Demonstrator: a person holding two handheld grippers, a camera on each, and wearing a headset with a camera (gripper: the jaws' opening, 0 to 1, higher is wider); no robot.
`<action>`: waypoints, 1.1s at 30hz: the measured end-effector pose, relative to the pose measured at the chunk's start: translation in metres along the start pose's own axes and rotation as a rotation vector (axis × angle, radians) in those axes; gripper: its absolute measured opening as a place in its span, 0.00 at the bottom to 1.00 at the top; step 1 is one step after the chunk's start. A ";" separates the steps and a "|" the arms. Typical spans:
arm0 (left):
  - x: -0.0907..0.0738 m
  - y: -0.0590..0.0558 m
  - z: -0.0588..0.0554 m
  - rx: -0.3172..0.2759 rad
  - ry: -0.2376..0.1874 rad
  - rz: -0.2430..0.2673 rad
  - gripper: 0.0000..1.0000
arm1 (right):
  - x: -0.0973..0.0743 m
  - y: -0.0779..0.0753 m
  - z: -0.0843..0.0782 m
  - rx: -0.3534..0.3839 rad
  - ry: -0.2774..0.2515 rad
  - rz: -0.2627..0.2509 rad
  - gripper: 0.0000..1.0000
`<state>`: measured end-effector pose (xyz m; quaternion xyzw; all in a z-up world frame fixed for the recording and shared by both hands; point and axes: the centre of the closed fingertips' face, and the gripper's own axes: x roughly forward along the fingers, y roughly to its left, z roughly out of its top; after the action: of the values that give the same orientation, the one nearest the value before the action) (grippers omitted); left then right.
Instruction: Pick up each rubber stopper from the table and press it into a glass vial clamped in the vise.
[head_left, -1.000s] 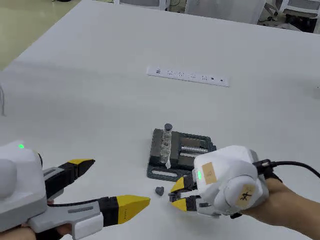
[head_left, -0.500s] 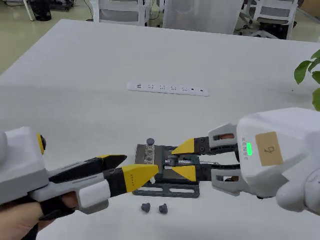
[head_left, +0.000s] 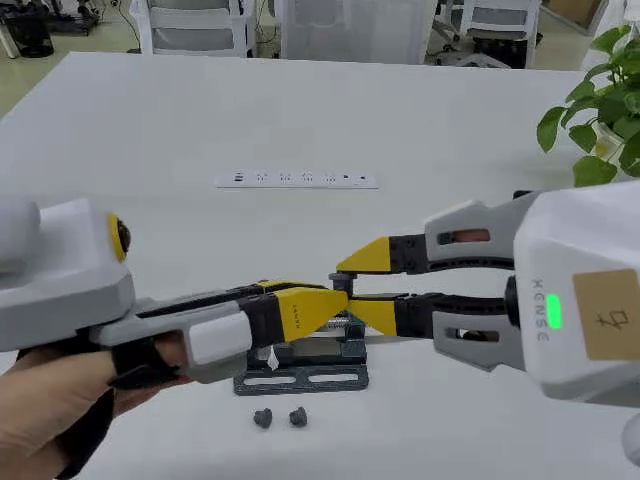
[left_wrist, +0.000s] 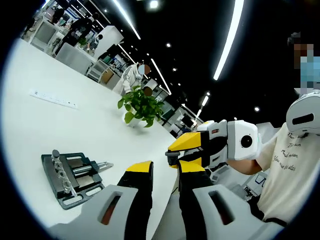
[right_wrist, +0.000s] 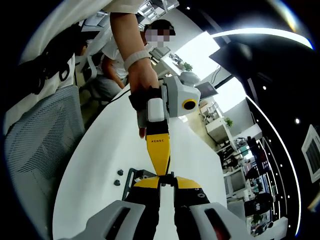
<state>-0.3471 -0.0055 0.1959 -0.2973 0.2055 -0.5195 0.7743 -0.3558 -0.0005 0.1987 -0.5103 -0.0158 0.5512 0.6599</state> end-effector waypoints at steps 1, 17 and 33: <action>0.000 -0.002 0.000 -0.007 0.002 -0.007 0.14 | 0.000 0.000 0.000 -0.005 0.000 -0.004 0.05; -0.008 -0.015 0.002 -0.071 -0.021 -0.080 0.06 | 0.001 0.001 0.015 -0.010 -0.046 0.003 0.05; -0.012 -0.017 -0.001 -0.026 -0.013 -0.077 0.04 | 0.002 0.007 0.016 -0.013 -0.043 0.022 0.08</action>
<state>-0.3635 0.0002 0.2065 -0.3182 0.1955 -0.5444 0.7511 -0.3698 0.0105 0.2008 -0.5028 -0.0282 0.5690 0.6501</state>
